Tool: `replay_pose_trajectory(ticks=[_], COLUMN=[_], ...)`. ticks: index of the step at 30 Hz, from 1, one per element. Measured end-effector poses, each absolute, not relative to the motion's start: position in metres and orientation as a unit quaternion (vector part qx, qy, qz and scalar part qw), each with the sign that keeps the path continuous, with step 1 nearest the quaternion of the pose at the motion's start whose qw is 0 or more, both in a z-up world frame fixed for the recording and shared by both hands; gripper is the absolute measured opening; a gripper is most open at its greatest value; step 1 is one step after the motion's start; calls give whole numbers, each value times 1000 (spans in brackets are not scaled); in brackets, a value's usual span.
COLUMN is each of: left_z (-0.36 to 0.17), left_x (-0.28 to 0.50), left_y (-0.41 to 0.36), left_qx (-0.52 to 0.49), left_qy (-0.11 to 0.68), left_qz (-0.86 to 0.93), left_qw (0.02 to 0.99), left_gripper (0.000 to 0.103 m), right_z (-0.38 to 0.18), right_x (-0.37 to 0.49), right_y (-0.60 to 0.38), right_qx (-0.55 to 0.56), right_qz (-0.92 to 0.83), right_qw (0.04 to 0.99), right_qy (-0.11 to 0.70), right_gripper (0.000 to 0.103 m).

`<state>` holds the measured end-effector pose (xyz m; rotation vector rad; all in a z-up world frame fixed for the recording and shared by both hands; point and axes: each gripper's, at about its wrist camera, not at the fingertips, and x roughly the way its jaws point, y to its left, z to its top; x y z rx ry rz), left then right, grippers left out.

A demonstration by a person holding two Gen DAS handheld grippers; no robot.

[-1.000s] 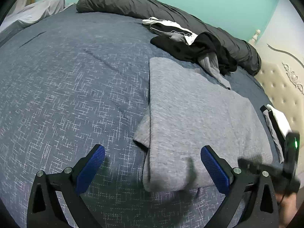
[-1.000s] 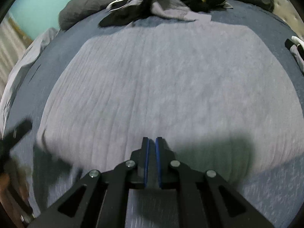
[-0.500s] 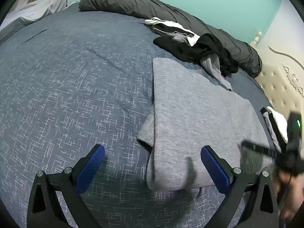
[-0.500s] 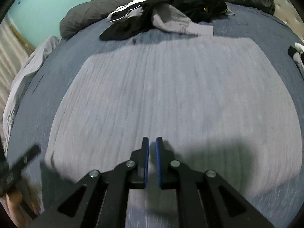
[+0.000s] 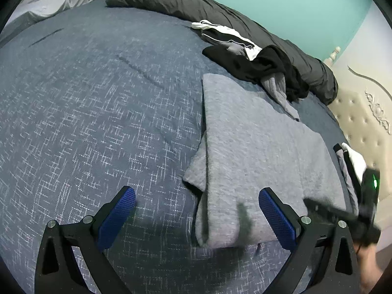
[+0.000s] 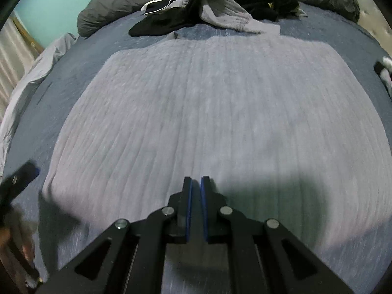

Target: Fold clothes

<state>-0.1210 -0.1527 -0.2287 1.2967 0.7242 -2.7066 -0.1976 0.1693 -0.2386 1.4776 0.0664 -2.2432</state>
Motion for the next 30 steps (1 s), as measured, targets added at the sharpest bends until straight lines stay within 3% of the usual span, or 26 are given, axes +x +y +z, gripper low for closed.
replay_pose_trajectory(ticks=[10,30], left_z=[-231,-266], left_x=[-108,-106], left_y=[-150,-117], left_qx=[433,468], left_qy=[244,276], left_qz=[-868,-839], left_qw=[13,-14], left_gripper=[103,103], right_z=[-222,-216], right_x=[-152,-166], right_y=[225,310], right_qx=[511,477], right_qz=[-827,-845], right_qw=[232,209], right_qy=[-26,-122], right_gripper=[7,7])
